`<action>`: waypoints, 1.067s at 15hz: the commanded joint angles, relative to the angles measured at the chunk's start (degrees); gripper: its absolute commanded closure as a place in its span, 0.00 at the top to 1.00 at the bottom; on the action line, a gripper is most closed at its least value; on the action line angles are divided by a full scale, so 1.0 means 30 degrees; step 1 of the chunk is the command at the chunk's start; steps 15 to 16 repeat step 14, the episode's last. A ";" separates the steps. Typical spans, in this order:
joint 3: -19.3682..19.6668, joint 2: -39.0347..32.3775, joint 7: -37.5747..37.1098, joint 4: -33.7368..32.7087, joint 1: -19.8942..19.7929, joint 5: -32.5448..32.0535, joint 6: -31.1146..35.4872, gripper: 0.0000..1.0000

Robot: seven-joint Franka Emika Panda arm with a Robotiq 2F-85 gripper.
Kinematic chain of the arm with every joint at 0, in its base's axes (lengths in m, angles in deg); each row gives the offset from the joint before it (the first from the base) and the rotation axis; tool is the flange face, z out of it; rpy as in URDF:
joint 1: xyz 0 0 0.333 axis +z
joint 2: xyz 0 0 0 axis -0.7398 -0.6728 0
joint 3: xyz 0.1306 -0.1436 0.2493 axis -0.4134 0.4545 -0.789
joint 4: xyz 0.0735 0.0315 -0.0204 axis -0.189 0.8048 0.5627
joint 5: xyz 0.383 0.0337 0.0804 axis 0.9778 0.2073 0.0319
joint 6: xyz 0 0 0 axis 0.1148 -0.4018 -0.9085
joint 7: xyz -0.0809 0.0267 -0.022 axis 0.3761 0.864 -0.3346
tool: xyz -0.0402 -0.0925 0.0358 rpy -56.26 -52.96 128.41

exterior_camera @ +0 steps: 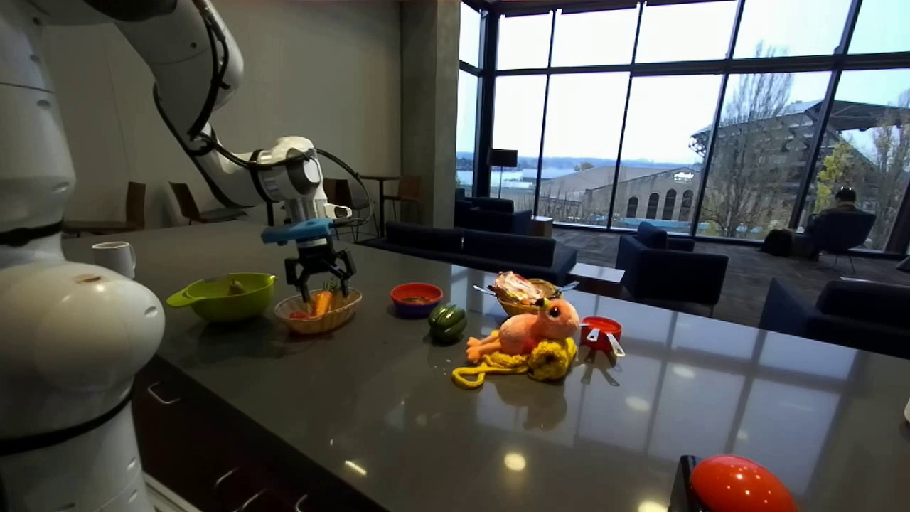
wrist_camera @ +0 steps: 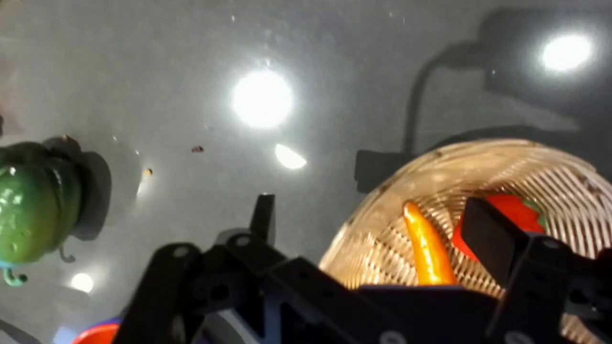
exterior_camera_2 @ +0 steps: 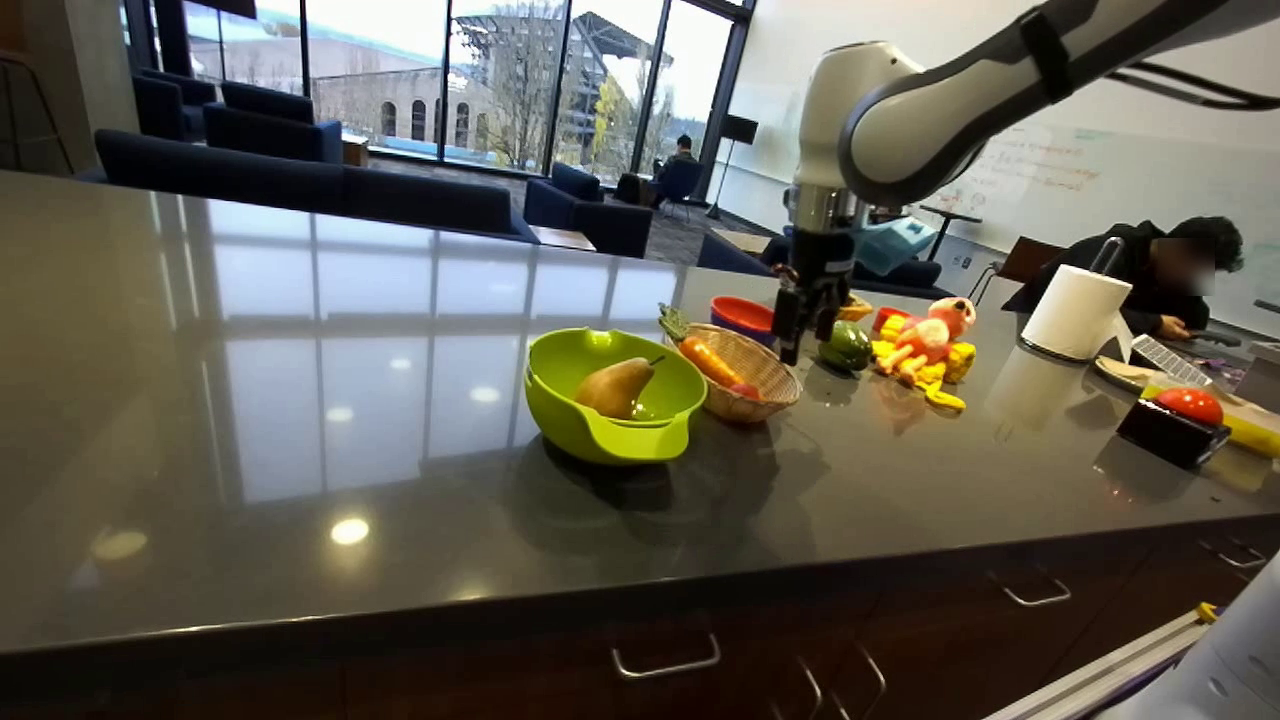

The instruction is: Put the carrot in the basket

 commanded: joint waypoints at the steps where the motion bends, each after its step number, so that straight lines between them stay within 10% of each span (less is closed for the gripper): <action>1: 0.0246 0.3495 0.0658 0.2527 -0.0287 0.0620 -0.1371 1.00; 12: 0.2045 1.1012 0.1967 0.7610 -0.1289 0.0645 -0.4348 1.00; 16: 0.1676 0.9349 0.1494 0.6525 -0.1292 0.0413 -0.4071 1.00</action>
